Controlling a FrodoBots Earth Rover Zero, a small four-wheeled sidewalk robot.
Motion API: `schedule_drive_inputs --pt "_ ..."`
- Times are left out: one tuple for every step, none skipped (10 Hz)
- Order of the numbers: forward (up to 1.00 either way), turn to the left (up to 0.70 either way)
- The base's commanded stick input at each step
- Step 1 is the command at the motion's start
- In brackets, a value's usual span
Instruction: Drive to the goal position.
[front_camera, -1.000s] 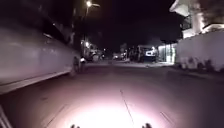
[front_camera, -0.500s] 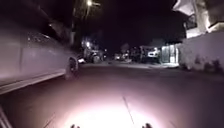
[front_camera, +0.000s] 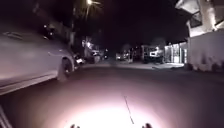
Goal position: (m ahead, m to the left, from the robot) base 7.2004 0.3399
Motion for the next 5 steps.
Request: schedule_drive_inputs --pt "0.85 0.0" --pt "0.85 0.0" --pt "0.85 0.0" --pt "0.85 0.0" --pt "0.85 0.0"
